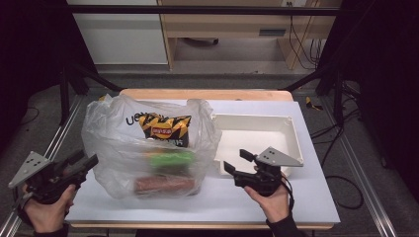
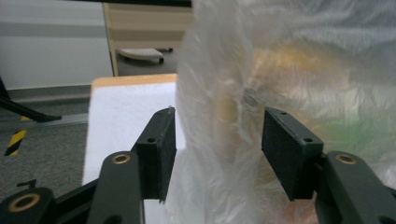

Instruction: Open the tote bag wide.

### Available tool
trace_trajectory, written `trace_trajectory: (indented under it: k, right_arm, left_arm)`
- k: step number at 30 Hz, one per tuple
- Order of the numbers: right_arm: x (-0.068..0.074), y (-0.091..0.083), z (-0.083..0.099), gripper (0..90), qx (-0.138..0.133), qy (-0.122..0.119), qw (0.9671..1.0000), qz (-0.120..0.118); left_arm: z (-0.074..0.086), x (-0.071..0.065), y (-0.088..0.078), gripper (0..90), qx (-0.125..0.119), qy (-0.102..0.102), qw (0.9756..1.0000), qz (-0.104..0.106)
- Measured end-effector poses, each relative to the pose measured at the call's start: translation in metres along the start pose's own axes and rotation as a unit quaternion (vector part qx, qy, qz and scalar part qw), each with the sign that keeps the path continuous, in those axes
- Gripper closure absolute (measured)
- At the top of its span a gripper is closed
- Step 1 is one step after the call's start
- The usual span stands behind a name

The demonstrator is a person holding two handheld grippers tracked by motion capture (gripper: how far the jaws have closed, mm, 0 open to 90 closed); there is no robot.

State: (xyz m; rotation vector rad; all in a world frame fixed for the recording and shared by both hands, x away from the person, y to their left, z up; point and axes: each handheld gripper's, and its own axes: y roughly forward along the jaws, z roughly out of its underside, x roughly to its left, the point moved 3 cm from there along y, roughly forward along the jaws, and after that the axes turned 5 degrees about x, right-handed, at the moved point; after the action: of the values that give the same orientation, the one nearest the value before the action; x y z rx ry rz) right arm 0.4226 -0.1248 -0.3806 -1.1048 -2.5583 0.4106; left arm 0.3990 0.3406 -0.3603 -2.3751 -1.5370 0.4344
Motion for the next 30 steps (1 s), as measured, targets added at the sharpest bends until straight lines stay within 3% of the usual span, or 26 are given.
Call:
trace_trajectory:
  k: [1,4,5,7,9,13,14,18,24,30]
  right_arm:
    - [0.011,0.008,-0.003,30.8,0.004,-0.01,0.9998,-0.017]
    - [0.021,0.015,-0.006,30.9,0.004,-0.013,0.9993,-0.035]
    - [0.029,0.023,-0.007,31.2,0.007,-0.012,0.9984,-0.054]
    - [0.033,0.026,-0.007,31.3,0.008,-0.013,0.9982,-0.058]
    - [0.039,0.035,-0.007,34.3,0.014,-0.017,0.9977,-0.064]
    - [0.041,0.039,-0.008,40.6,0.012,-0.011,0.9975,-0.069]
    - [0.041,0.042,-0.009,47.9,0.011,-0.009,0.9973,-0.071]
    - [0.041,0.045,-0.01,58.4,0.015,0.0,0.9963,-0.084]
    - [0.042,0.049,-0.009,89.4,0.023,-0.007,0.9954,-0.092]
    - [0.041,0.042,-0.009,90.0,0.028,-0.017,0.9947,-0.098]
  left_arm:
    - [0.001,-0.001,0.003,51.2,0.004,0.002,1.0,0.0]
    - [0.006,-0.002,0.011,56.8,0.018,0.0,0.9998,0.004]
    - [0.01,-0.002,0.015,64.4,0.024,-0.002,0.9997,0.008]
    - [0.011,-0.002,0.016,67.9,0.028,-0.004,0.9995,0.013]
    - [0.014,-0.002,0.02,77.8,0.04,-0.006,0.9989,0.026]
    - [0.016,-0.005,0.022,84.9,0.049,-0.001,0.9983,0.031]
    - [0.017,-0.007,0.023,88.5,0.051,0.003,0.9981,0.035]
    - [0.017,-0.008,0.023,89.8,0.054,0.003,0.9977,0.04]
    - [0.019,-0.009,0.023,90.0,0.056,0.001,0.9973,0.049]
    - [0.024,-0.012,0.017,90.0,0.059,0.003,0.9968,0.054]
